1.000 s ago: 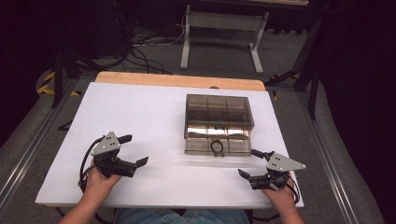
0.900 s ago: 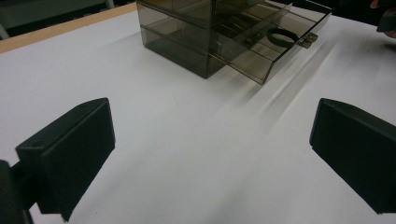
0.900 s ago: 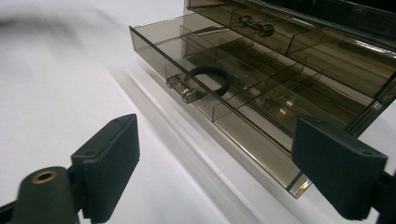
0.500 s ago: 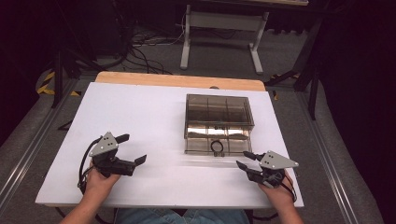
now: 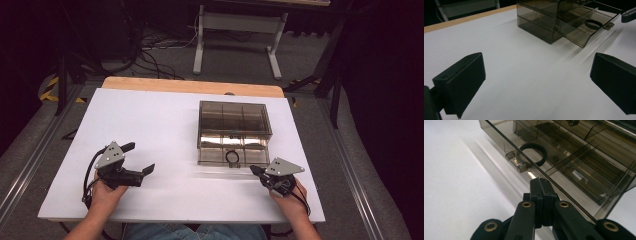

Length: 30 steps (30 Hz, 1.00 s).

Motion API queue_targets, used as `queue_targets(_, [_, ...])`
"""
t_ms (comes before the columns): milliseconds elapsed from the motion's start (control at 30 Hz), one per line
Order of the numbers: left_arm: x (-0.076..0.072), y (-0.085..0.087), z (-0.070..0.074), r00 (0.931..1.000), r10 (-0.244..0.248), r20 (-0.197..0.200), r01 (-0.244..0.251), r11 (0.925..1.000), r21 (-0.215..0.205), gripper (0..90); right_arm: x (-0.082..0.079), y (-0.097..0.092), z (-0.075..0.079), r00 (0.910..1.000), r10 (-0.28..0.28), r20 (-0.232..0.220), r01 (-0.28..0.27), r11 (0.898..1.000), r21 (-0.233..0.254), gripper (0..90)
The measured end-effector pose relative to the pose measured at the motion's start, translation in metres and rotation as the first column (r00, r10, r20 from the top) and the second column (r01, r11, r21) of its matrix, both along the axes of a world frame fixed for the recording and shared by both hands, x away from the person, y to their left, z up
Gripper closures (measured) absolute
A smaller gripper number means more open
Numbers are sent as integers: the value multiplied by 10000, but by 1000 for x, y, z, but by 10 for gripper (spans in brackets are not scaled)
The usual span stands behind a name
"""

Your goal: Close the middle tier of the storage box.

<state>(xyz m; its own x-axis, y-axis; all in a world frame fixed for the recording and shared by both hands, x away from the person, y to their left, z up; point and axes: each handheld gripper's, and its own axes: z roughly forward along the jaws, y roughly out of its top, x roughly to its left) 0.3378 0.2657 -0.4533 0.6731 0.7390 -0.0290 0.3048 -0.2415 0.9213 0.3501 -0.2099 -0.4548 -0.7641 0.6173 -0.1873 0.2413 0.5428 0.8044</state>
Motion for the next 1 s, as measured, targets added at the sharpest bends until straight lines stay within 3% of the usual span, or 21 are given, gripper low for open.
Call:
queue_targets(367, [0, 1, -1, 10000, 15, 44, -15, 10000, -11, 6, 7, 18, -6, 9988, 333, -360, -343, 9990, -302, 900])
queue_targets(1000, [1, 1, -1, 10000, -48, 61, 47, 10000, 63, 6, 18, 31, -15, 9956, 405, -849, -459, 9970, -630, 900])
